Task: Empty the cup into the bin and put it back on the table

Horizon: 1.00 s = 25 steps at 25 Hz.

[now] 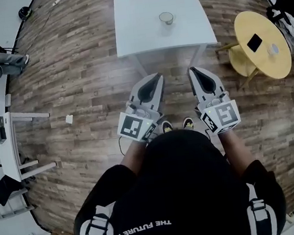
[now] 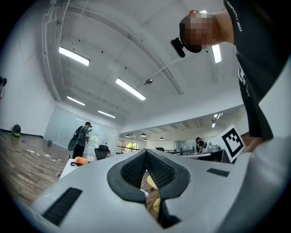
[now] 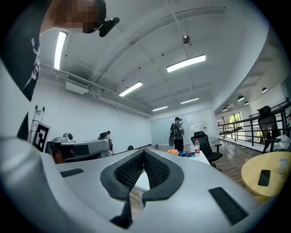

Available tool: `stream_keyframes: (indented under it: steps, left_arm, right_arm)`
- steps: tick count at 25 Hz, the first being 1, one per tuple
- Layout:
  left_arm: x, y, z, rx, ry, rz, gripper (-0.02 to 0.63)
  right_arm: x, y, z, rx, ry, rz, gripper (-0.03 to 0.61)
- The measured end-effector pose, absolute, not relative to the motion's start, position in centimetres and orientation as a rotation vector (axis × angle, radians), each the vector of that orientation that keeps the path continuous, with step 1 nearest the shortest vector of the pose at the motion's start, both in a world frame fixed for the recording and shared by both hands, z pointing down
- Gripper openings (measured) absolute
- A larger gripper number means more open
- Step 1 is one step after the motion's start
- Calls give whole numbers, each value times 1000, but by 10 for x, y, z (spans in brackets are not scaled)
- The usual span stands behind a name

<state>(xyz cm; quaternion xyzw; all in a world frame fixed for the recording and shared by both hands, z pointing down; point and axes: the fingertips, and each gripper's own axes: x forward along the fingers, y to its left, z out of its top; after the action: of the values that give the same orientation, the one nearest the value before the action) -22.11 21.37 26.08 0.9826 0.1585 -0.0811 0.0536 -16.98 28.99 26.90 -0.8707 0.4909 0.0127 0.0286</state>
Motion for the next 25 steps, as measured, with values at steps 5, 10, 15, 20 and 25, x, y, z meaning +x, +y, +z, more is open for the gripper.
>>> stream_keyframes:
  steps: [5, 10, 15, 20, 25]
  left_arm:
    - [-221, 173, 262, 2992, 491, -247, 20]
    - [-217, 143, 269, 3016, 425, -199, 21]
    - [-191, 130, 279, 3027, 422, -177, 21]
    - [-134, 120, 285, 3051, 421, -170, 21]
    - [-50, 102, 292, 3096, 358, -136, 21]
  right_arm:
    - [-162, 275, 278, -2703, 1457, 47, 14]
    - [-150, 258, 283, -2718, 1457, 37, 14]
    - [-122, 239, 282, -2720, 1457, 59, 14]
    - [-65, 223, 295, -2734, 1479, 36, 14]
    - [17, 208, 305, -2750, 1458, 16, 15]
